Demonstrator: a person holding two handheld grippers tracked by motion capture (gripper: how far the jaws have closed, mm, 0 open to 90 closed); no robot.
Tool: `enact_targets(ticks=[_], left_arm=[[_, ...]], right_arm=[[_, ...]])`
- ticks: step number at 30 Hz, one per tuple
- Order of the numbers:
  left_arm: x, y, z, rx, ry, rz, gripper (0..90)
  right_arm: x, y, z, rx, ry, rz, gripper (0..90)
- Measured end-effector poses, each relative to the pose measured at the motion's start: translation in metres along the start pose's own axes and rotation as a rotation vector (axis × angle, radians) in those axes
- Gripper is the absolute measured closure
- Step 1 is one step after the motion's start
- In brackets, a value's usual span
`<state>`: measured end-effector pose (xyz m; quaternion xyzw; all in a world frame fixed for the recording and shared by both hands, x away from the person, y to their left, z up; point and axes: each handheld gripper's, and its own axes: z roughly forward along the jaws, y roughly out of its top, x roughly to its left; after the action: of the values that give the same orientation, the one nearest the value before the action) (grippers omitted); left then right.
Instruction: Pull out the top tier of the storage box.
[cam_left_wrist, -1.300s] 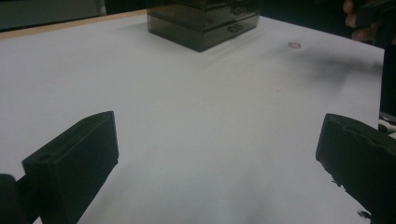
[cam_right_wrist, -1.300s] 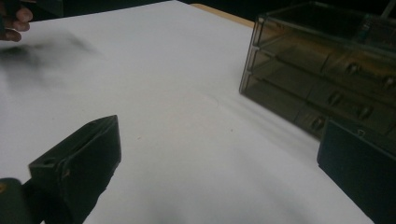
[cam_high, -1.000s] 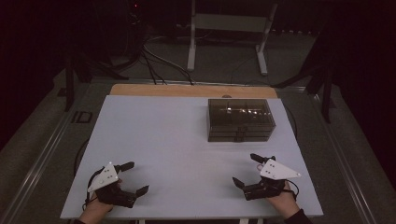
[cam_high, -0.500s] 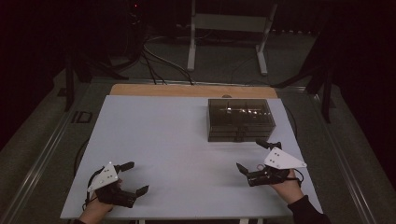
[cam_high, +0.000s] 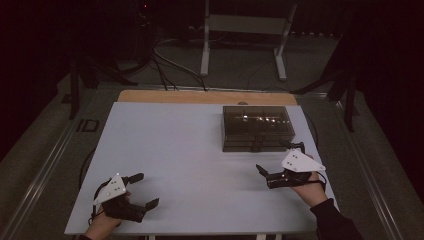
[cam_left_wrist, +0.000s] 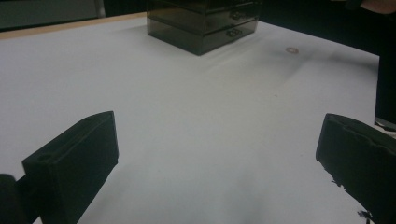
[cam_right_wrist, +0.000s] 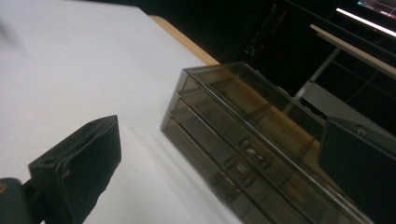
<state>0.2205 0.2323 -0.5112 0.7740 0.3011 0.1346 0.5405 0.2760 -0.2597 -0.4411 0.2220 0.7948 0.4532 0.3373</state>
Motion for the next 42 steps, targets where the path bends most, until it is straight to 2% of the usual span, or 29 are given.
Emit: enact_targets(ticks=[4, 8, 15, 23, 25, 31, 33, 36, 42], left_arm=[[0.001, 0.001, -0.001, -0.011, -0.001, -0.003, 0.0], [0.001, 0.000, 0.000, -0.005, 0.002, -0.005, 0.0], [0.000, 0.001, 0.000, -0.008, -0.001, -0.005, 0.0], [0.000, 0.000, 0.000, -0.003, -0.003, -0.006, 0.0], [0.000, 0.000, 0.000, 0.002, -0.003, -0.003, 0.0], [0.001, 0.000, 0.000, 0.003, -0.001, -0.003, 0.0], [0.000, 0.000, 0.000, -0.003, 0.000, -0.005, 0.0], [0.001, 0.000, 0.000, 0.006, 0.001, 0.000, 0.0], [0.000, 0.000, 0.000, -0.008, -0.001, -0.005, 0.0]], right_arm=[[-0.002, -0.001, 0.005, 0.022, -0.016, -0.048, 0.0], [-0.003, -0.002, 0.007, 0.045, -0.020, -0.073, 0.0], [-0.003, -0.004, 0.014, 0.087, -0.078, -0.161, 0.0], [-0.003, -0.004, 0.020, 0.123, -0.096, -0.205, 0.0], [-0.002, -0.004, 0.023, 0.157, -0.108, -0.235, 0.0], [0.001, -0.003, 0.029, 0.212, -0.114, -0.304, 0.0], [0.003, -0.003, 0.031, 0.221, -0.121, -0.343, 4.1], [0.004, -0.003, 0.034, 0.237, -0.131, -0.386, 4.6], [0.003, -0.003, 0.037, 0.255, -0.139, -0.426, 9.6]])
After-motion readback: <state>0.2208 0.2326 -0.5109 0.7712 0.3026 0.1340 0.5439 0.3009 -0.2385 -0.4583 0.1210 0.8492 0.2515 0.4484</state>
